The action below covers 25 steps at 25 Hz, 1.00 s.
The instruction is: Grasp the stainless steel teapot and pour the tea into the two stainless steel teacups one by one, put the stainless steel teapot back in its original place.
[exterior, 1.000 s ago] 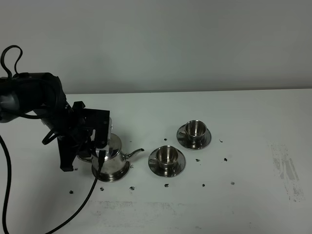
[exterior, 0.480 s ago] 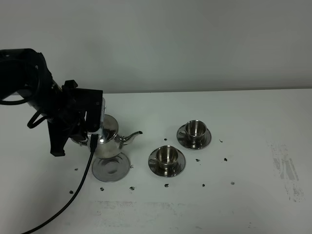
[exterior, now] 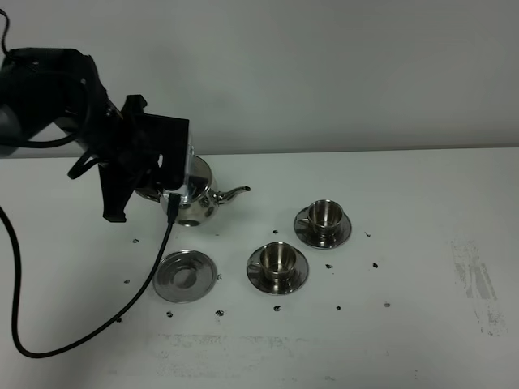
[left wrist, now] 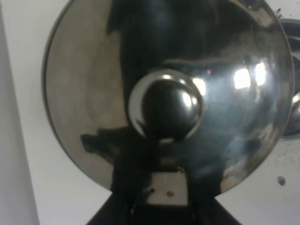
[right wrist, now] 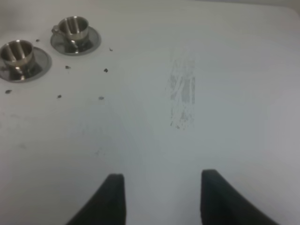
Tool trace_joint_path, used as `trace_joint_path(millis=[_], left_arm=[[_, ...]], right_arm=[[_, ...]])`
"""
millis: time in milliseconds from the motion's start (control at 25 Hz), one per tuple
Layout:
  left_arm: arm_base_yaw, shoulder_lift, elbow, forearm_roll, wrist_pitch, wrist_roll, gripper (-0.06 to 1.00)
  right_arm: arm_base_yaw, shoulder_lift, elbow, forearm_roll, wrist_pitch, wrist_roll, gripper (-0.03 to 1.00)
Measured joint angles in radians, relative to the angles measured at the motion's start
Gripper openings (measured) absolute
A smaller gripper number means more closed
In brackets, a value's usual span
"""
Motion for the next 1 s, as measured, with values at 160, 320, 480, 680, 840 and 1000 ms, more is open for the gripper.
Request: trace_joint_path(millis=[160,320,480,680,840,1000], left_arm=[[-0.035,0.040,-0.007,0.029,-0.018,0.020,0.22],[-0.057,0.052,-0.007,0.073,-0.049,0.050,0.22],[-0.064,0.053,-0.007,0.121,-0.063,0.102,0.22],[-0.069,0.053,-0.007,0.131,-0.070,0.212,0.22],[-0.072,0.055,-0.007,0.131,-0.105,0.249,0.22],[-0.075,0.069,-0.008,0.155,-0.139,0.255,0.22]], right_arm=[[0.000,0.000,0.000,0.000,0.000,0.000,0.36],[0.000,0.000,0.000,0.000,0.000,0.000,0.36],[0.000,0.000,0.000,0.001,0.000,0.000,0.36],[0.000,0.000,0.000,0.001,0.000,0.000,0.36],[0.000,0.000,0.000,0.001,0.000,0.000,0.36],[0.000,0.000,0.000,0.001,0.000,0.000,0.36]])
